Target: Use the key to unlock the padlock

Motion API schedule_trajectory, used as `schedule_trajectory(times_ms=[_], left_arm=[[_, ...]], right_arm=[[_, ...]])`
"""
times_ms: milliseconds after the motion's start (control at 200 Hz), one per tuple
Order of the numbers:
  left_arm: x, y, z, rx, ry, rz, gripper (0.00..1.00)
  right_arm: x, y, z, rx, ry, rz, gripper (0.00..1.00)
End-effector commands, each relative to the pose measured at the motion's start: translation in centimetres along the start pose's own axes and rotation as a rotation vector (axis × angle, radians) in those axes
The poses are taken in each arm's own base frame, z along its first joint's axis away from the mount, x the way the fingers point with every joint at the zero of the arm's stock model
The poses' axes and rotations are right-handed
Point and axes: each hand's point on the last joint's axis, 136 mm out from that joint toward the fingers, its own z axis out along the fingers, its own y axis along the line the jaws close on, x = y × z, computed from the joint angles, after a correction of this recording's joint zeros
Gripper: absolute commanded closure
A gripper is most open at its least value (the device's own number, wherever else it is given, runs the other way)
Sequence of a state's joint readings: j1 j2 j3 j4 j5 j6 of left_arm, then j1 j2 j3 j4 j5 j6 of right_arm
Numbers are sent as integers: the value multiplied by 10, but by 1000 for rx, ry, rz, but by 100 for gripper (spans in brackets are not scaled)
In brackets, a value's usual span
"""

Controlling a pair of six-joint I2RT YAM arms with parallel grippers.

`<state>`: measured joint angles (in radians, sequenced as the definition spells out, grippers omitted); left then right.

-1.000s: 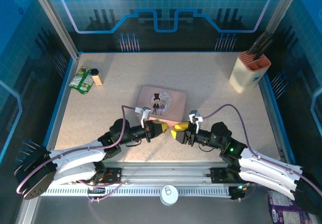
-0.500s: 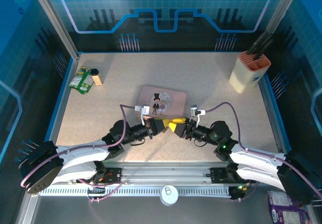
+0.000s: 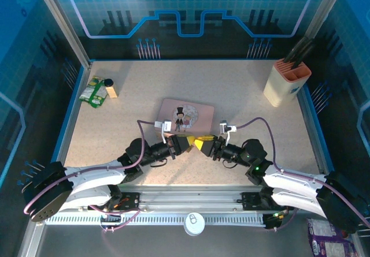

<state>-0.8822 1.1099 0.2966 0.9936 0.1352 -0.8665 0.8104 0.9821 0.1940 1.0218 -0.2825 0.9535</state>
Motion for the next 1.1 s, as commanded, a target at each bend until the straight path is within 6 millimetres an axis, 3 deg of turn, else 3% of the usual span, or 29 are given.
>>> schedule_trajectory(times_ms=[0, 380, 775, 1031, 1096], left_arm=[[-16, -11, 3, 20, -62, 8, 100], [-19, -17, 5, 36, -60, 31, 100], [-16, -16, 6, 40, -52, 33, 100], [-14, -11, 3, 27, -58, 46, 100], [-14, -7, 2, 16, -61, 52, 92]], right_arm=[[-2, 5, -1, -25, -9, -20, 74], [2, -2, 0, -8, -3, -9, 78], [-5, -1, -2, 9, -28, 4, 91], [-4, -15, -5, 120, -9, 27, 100], [-3, -19, -6, 156, 9, 26, 100]])
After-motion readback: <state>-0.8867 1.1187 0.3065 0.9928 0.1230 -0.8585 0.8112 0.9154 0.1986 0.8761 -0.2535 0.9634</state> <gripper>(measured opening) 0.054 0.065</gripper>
